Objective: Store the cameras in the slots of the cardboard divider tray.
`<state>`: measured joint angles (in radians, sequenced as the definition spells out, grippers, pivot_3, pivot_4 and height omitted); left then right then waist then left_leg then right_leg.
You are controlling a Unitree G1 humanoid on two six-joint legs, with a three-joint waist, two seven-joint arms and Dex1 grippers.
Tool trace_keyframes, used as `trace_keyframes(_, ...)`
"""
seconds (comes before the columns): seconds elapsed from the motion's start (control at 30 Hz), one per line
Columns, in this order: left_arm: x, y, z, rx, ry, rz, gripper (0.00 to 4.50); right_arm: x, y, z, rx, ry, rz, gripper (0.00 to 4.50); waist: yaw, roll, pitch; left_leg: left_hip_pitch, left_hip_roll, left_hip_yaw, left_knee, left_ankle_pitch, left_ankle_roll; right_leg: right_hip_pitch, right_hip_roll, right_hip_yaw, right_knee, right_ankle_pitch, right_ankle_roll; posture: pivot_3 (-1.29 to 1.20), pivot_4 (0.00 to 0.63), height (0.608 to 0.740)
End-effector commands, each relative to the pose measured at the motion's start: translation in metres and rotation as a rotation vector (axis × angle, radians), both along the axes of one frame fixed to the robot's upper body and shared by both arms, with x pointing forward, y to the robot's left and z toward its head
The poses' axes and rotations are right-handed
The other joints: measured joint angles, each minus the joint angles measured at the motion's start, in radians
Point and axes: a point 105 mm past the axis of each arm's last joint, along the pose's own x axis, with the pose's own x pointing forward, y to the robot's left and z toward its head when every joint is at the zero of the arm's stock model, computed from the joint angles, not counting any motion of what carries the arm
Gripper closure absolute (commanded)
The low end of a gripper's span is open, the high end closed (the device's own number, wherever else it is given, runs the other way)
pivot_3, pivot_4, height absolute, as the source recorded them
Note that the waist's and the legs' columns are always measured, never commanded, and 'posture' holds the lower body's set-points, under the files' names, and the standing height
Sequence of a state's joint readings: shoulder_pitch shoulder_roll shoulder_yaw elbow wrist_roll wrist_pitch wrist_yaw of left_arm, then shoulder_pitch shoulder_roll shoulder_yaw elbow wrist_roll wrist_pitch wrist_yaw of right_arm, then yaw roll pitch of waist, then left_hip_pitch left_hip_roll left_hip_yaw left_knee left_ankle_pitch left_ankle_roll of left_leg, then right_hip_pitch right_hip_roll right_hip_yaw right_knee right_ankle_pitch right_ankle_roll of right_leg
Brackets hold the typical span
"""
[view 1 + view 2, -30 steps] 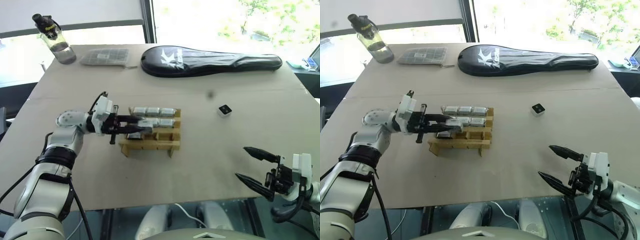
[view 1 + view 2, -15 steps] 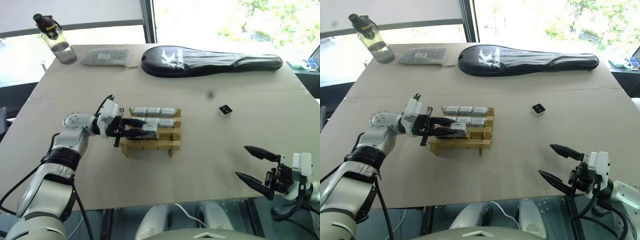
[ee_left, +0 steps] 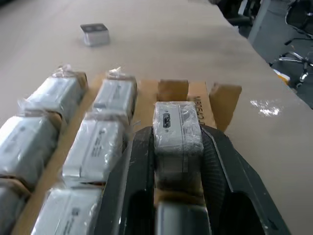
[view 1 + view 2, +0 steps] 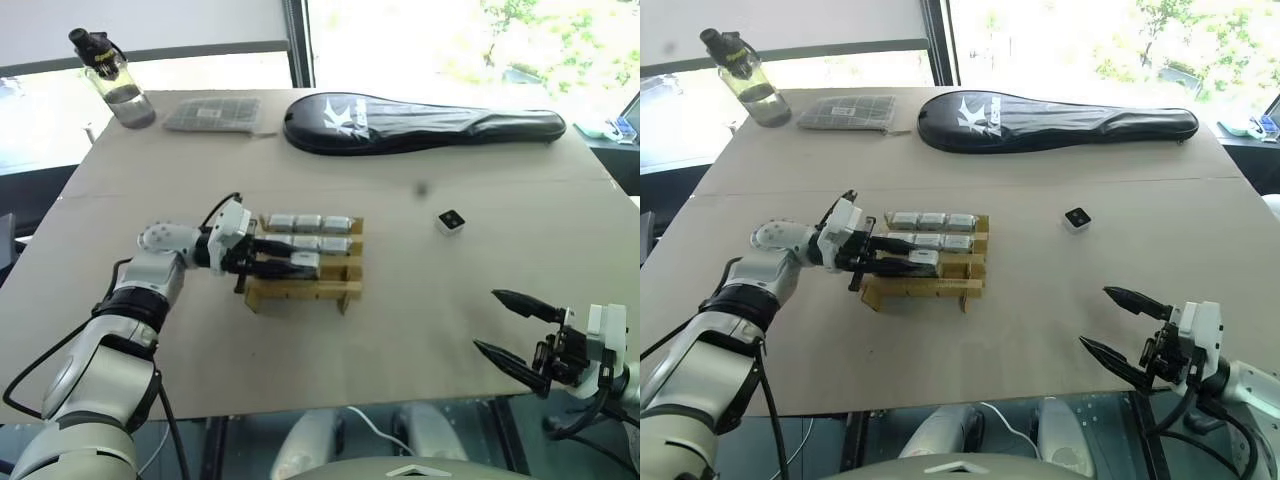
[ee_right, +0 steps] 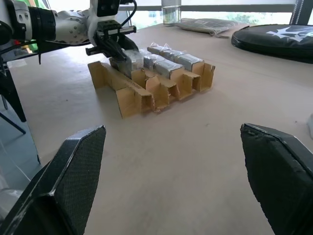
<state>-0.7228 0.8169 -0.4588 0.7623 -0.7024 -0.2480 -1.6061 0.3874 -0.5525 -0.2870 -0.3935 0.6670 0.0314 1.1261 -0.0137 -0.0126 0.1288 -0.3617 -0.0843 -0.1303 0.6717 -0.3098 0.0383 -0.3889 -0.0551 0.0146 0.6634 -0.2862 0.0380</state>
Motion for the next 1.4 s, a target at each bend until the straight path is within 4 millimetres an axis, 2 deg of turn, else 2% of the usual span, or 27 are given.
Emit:
trace_keyframes(0.03, -0.005, 0.002, -0.004, 0.048, 0.022, -0.027, 3.78, -0.002, 0.000, 0.011, -0.007, -0.055, 0.002, 0.12, -0.003, 0.000, 0.000, 0.000, 0.000, 0.000, 0.000, 0.000, 0.000, 0.000, 0.000, 0.000, 0.000, 0.000, 0.000, 0.00, 0.150, 0.740)
trace_keyframes(0.07, -0.005, 0.002, -0.004, 0.045, 0.023, -0.025, 2.75, -0.002, 0.000, 0.011, -0.008, -0.055, 0.003, 0.00, -0.003, 0.000, 0.000, 0.000, 0.000, 0.000, 0.000, 0.000, 0.000, 0.000, 0.000, 0.000, 0.000, 0.000, 0.000, 0.00, 0.150, 0.740)
trace_keyframes(0.1, -0.005, 0.004, -0.004, 0.042, 0.018, -0.018, 2.29, -0.001, 0.000, 0.011, -0.008, -0.055, 0.004, 0.00, -0.003, 0.000, 0.000, 0.000, 0.000, 0.000, -0.001, 0.000, 0.000, 0.000, 0.000, 0.001, 0.000, 0.000, 0.000, 0.00, 0.150, 0.740)
trace_keyframes(0.13, -0.004, 0.005, -0.004, 0.041, 0.017, -0.011, 2.04, -0.001, 0.001, 0.011, -0.007, -0.056, 0.005, 0.00, -0.002, 0.000, 0.000, 0.000, 0.000, 0.000, -0.001, 0.000, 0.000, 0.000, 0.000, 0.001, 0.000, 0.000, 0.000, 0.00, 0.150, 0.740)
trace_keyframes(0.27, -0.001, 0.006, -0.001, 0.024, -0.016, 0.003, 0.04, -0.001, 0.001, 0.011, -0.007, -0.056, 0.009, 0.00, 0.001, 0.000, 0.000, 0.000, 0.000, 0.000, 0.000, 0.000, 0.000, 0.000, 0.000, 0.000, 0.000, 0.000, 0.000, 0.00, 0.150, 0.740)
trace_keyframes(0.37, -0.001, 0.005, 0.004, -0.015, -0.014, 0.006, 0.04, 0.000, 0.002, 0.011, -0.006, -0.054, 0.013, 0.00, 0.005, 0.000, 0.000, 0.000, 0.000, -0.001, 0.001, 0.000, 0.000, 0.001, 0.000, -0.001, 0.000, 0.000, 0.000, 0.00, 0.150, 0.740)
trace_keyframes(0.53, -0.005, 0.007, 0.003, -0.016, 0.002, 0.007, 0.04, 0.001, 0.003, 0.007, -0.004, 0.008, 0.014, 0.00, 0.001, 0.000, 0.000, 0.000, 0.000, -0.001, 0.001, 0.000, 0.000, 0.001, 0.000, -0.001, 0.000, 0.000, 0.000, 0.00, 0.150, 0.740)
trace_keyframes(0.73, 0.000, 0.005, 0.037, -0.159, -0.036, 0.028, 0.04, 0.005, 0.003, 0.004, -0.026, 0.034, 0.004, 0.00, 0.002, 0.000, 0.000, 0.000, 0.000, -0.001, 0.001, 0.000, 0.000, 0.000, 0.000, -0.001, 0.000, 0.000, 0.000, 0.00, 0.150, 0.740)
trace_keyframes(0.87, 0.001, 0.007, 0.063, -0.248, -0.078, 0.046, 0.04, 0.025, 0.002, 0.011, -0.009, 0.023, -0.072, 0.00, -0.001, 0.000, 0.000, 0.000, 0.000, -0.001, 0.001, 0.000, 0.000, 0.000, 0.000, -0.001, 0.000, 0.000, 0.000, 0.00, 0.150, 0.740)
trace_keyframes(0.97, -0.012, 0.008, 0.075, -0.203, -0.055, 0.009, 0.04, 0.042, 0.002, 0.016, -0.021, 0.002, -0.119, 0.00, -0.006, 0.000, 0.000, -0.001, 0.000, -0.001, 0.001, 0.000, 0.000, 0.000, 0.000, -0.001, 0.000, 0.000, 0.000, 0.00, 0.150, 0.740)
trace_keyframes(1.07, -0.028, 0.007, 0.086, -0.109, -0.060, -0.027, 0.04, 0.078, -0.006, 0.015, -0.065, -0.025, -0.288, 0.00, -0.012, 0.000, 0.000, -0.001, 0.000, -0.001, -0.001, 0.000, 0.000, -0.001, 0.000, 0.001, 0.000, 0.000, 0.000, 0.00, 0.150, 0.740)
trace_keyframes(1.17, -0.033, 0.007, 0.100, -0.094, -0.085, 0.008, 0.04, 0.114, -0.013, 0.010, -0.130, -0.026, -0.438, 0.00, -0.005, 0.001, 0.001, -0.002, -0.001, -0.001, -0.001, 0.000, 0.000, -0.004, 0.000, 0.002, 0.000, 0.000, 0.000, 0.00, 0.150, 0.740)
trace_keyframes(1.27, -0.037, 0.008, 0.104, -0.075, -0.096, 0.063, 0.04, 0.140, 0.001, 0.003, -0.210, -0.023, -0.450, 0.00, -0.004, 0.002, 0.001, -0.002, -0.001, -0.001, -0.001, 0.000, 0.000, -0.004, 0.000, 0.002, 0.000, 0.000, 0.000, 0.00, 0.150, 0.740)
trace_keyframes(1.4, -0.046, 0.008, 0.101, -0.093, -0.082, 0.108, 0.04, 0.165, 0.015, 0.000, -0.149, 0.038, -0.478, 0.00, -0.021, 0.002, 0.001, -0.003, -0.001, 0.001, -0.003, 0.000, 0.000, -0.006, 0.000, 0.003, 0.000, 0.000, 0.000, 0.00, 0.150, 0.740)
